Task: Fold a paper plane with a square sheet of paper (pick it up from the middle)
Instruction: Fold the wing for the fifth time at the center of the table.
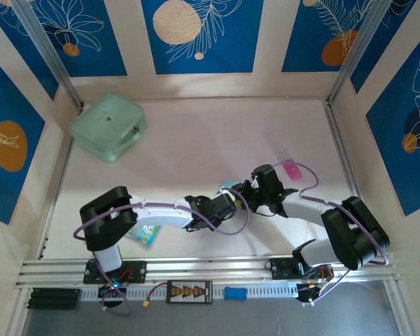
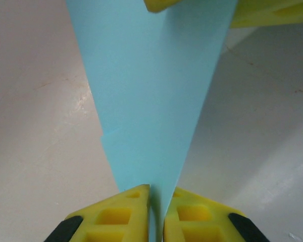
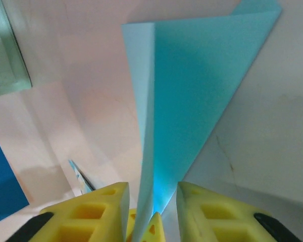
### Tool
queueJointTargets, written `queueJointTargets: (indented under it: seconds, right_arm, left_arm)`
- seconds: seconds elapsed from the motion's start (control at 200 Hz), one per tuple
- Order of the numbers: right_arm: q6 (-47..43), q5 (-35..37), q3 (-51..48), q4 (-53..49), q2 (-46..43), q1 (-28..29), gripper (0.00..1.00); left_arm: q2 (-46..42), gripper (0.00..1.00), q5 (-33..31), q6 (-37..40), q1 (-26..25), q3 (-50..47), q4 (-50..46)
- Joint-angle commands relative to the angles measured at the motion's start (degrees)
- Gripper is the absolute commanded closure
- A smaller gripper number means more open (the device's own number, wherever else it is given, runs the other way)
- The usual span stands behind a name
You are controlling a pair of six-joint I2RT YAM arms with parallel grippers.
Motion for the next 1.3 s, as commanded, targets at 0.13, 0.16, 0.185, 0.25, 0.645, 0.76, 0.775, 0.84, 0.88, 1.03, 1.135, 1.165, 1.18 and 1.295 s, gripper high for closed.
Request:
queueJointTargets:
  seconds: [0.13, 0.16, 0.185, 0.25, 0.645, 0.76, 0.775, 0.84, 0.88, 1.03, 1.135, 1.165, 1.18, 1.295]
  right_arm:
    - [-4.6, 3.9, 0.0, -12.1, -9.6, -2.9, 0.53]
    - [-4.9, 4.1, -0.3, -13.1, -10.7, -3.3, 0.53]
    - [-5.0, 4.3, -0.5, -13.7, -11.6, -3.6, 0.52]
    - [-5.5, 4.8, -1.1, -15.4, -13.9, -4.2, 0.52]
    - [-7.2, 4.8, -4.2, -18.8, -22.6, -5.0, 0.48]
    - [-7.0, 4.0, -4.8, -18.5, -22.2, -4.9, 0.48]
    - [-6.9, 3.9, -5.0, -18.3, -22.2, -4.9, 0.48]
    - [-6.5, 3.6, -5.8, -17.2, -22.3, -4.9, 0.48]
    - [-6.2, 3.5, -6.4, -16.6, -22.5, -4.8, 0.48]
    - [-6.2, 3.1, -7.1, -15.5, -22.3, -4.2, 0.48]
    - [-6.5, 2.5, -7.0, -15.1, -21.8, -3.8, 0.48]
    - [-6.6, 2.4, -6.9, -15.0, -21.6, -3.5, 0.48]
    - [-6.7, 2.4, -7.0, -14.9, -21.5, -3.3, 0.48]
    - [-7.5, 2.2, -6.6, -14.4, -20.4, -2.1, 0.51]
  left_arm:
    - [-0.5, 0.90, 6.1, -1.7, 1.6, -0.2, 1.9]
    - [-0.5, 0.90, 7.4, -1.7, 1.9, -0.2, 2.1]
    - [-0.5, 0.91, 8.8, -1.6, 2.3, -0.3, 2.3]
    - [-0.3, 0.93, 11.0, -1.8, 3.0, -0.1, 2.5]
    - [0.1, 0.85, 20.2, -2.1, 5.9, -0.8, 4.4]
    - [0.6, 0.83, 21.1, -2.1, 6.2, -0.4, 4.2]
    - [0.7, 0.84, 21.1, -2.1, 6.2, -0.3, 4.1]
    - [1.0, 0.84, 21.4, -2.1, 6.2, 0.0, 4.0]
    - [1.1, 0.84, 21.6, -2.1, 6.4, 0.0, 4.1]
    - [1.8, 0.85, 23.5, -2.3, 6.9, 0.3, 4.2]
    - [1.9, 0.85, 24.2, -2.6, 7.5, 0.3, 4.4]
    - [2.0, 0.86, 24.9, -2.7, 7.7, 0.2, 4.6]
    - [2.1, 0.87, 25.3, -2.8, 7.9, 0.2, 4.7]
    - [2.5, 0.90, 28.0, -3.1, 8.8, -0.1, 5.2]
